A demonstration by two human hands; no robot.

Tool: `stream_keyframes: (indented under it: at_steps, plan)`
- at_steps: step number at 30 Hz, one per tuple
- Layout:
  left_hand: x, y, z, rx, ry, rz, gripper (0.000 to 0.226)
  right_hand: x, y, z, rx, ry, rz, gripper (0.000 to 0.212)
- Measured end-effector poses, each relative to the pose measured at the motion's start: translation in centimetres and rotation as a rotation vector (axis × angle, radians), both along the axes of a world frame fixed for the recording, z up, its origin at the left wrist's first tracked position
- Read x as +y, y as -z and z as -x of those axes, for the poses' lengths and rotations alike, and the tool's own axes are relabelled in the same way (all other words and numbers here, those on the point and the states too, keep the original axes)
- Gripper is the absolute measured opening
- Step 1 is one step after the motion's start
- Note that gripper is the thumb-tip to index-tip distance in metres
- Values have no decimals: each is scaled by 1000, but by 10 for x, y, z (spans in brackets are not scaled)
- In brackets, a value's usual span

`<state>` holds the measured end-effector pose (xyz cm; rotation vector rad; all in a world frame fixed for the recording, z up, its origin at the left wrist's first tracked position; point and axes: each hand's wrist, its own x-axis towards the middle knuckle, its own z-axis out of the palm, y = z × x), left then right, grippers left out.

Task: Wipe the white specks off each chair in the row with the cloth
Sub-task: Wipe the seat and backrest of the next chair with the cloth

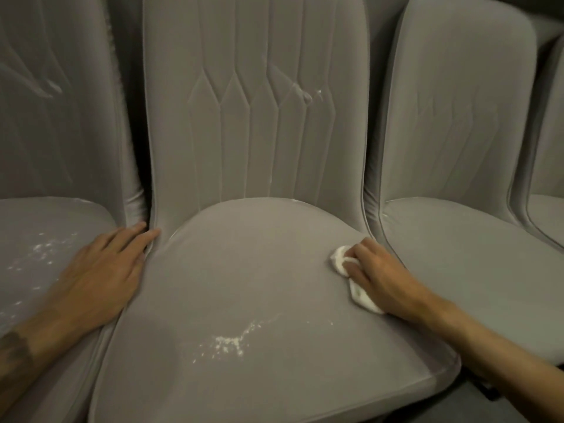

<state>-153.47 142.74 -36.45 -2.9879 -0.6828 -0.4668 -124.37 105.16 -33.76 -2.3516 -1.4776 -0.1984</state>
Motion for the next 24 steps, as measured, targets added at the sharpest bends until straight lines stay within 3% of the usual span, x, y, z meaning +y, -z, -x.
stream_keyframes:
  at_steps: [3, 5, 11, 15, 18, 24]
  plan:
    - [-1, -1, -1, -15, -5, -2, 58, 2, -2, -44, 18, 301, -17, 21]
    - [-1, -1, -1, -11, -5, 4, 58, 13, 5, -41, 4, 390, -21, 22]
    - [5, 4, -1, 0, -6, 13, 59, -1, 0, 48, 93, -12, -38, 23]
    - [3, 4, -2, 4, -5, 4, 58, -15, 4, -10, 8, 153, -46, 36]
    - [1, 1, -2, 12, -12, 13, 59, -1, 5, -17, 32, 321, -42, 25]
    - [3, 2, -3, 34, 3, -2, 59, -13, 3, 77, 148, -46, -46, 22]
